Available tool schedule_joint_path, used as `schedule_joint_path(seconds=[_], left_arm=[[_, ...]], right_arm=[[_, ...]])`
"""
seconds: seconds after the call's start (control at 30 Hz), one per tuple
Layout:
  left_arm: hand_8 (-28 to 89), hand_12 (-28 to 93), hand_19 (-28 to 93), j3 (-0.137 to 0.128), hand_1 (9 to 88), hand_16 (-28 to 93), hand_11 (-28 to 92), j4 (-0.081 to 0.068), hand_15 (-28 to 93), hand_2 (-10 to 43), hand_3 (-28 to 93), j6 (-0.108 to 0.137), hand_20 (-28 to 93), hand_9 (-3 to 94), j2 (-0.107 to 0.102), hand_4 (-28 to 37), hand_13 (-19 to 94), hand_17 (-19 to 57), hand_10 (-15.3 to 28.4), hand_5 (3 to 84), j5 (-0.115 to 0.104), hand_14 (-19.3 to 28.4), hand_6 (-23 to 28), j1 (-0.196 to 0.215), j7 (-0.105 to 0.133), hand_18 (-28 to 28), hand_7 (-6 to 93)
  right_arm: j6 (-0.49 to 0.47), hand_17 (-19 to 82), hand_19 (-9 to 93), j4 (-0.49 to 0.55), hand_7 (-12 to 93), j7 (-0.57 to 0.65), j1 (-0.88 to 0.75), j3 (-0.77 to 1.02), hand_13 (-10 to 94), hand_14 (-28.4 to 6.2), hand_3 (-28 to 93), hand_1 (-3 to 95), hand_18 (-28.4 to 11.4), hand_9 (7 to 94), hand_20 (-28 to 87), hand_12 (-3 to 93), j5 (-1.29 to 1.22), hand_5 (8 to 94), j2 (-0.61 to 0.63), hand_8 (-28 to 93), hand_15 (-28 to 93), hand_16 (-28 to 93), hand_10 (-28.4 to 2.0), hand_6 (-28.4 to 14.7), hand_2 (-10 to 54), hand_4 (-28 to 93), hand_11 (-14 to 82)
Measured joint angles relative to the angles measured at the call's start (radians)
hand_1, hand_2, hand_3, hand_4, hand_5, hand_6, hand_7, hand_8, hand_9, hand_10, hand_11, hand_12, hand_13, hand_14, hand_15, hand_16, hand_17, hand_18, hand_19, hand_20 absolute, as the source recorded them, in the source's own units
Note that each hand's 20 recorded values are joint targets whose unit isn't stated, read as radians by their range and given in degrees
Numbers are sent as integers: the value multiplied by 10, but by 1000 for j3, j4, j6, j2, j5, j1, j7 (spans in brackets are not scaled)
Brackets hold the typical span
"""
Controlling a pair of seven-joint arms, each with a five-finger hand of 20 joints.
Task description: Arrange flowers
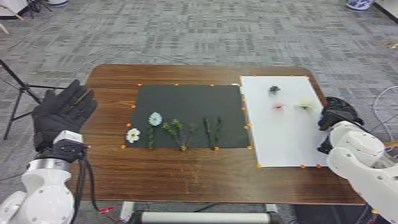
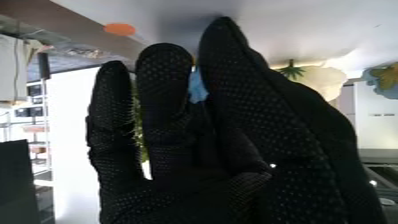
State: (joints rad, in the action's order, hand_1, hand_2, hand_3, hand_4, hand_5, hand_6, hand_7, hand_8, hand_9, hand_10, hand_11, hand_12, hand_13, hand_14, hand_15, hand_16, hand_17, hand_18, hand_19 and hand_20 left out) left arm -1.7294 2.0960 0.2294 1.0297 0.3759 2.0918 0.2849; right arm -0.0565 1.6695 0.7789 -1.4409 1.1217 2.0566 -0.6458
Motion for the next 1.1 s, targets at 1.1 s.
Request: schedule_joint_path(seconds=[1.1], left_arm=[[-81,96,381,-38,245,-56,211,22,278,187,713,3,102,349,39,-283,261,-64,154,457,-2,155,97,67,10,156,102]], right_arm=[[156,331,751,284,323,-90,-41,12,704,-73,684,599,-208,811,411,469,39,739,-20,50,687,350,-78,-11,-95,-283,163]])
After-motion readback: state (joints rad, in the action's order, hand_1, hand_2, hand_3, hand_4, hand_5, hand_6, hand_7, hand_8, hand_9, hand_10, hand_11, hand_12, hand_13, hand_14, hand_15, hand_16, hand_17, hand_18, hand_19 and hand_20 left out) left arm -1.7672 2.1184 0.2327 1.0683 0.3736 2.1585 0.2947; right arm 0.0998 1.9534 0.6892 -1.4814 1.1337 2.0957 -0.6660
